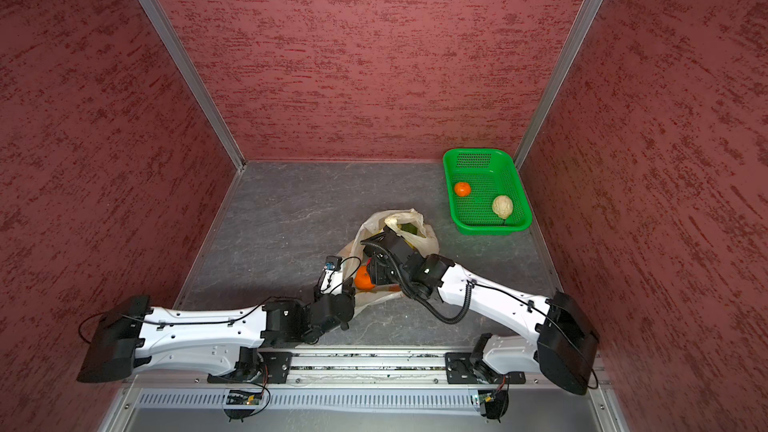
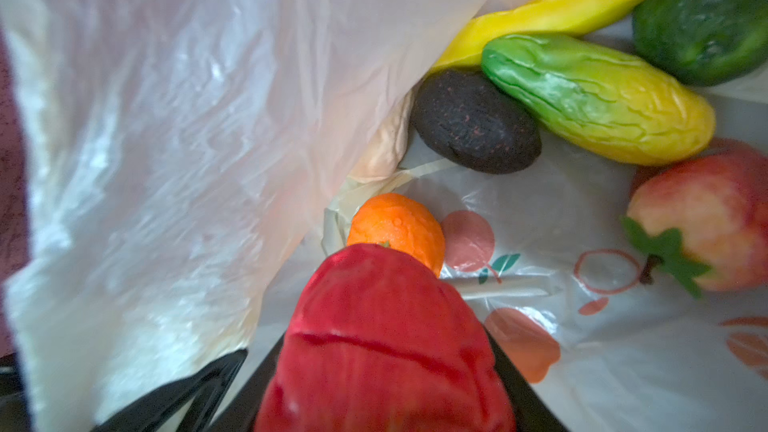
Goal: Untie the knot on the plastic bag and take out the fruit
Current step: 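Close the right gripper on the red apple and lift it out of the bag, then carry the red apple with the right gripper and release it into the green basket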
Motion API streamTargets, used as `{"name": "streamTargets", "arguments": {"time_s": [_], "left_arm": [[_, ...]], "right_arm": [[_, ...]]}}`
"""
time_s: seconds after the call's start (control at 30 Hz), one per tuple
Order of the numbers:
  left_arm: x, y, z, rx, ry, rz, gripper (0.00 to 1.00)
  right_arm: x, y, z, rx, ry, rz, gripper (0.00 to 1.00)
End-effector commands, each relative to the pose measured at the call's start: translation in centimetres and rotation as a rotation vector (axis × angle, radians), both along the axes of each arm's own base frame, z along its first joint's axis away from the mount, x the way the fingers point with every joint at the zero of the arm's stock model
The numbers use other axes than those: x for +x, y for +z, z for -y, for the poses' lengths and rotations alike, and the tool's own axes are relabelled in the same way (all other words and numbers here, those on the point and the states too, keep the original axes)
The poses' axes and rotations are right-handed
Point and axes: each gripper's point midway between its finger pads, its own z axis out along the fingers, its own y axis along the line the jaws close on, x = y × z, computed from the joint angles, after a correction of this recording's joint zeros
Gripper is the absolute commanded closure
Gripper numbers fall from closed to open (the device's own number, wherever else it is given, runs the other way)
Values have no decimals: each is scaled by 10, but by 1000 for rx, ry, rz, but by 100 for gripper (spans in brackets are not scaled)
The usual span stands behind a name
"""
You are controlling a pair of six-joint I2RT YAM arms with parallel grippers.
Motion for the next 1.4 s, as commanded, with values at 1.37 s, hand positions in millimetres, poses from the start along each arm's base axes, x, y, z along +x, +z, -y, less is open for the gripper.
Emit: {"name": "streamTargets", "arguments": {"time_s": [1.37], "left_arm": [[1,9,-11,7,12,11,100]], "right_arm": [[243,60,292,-30,-693,134,76]]}}
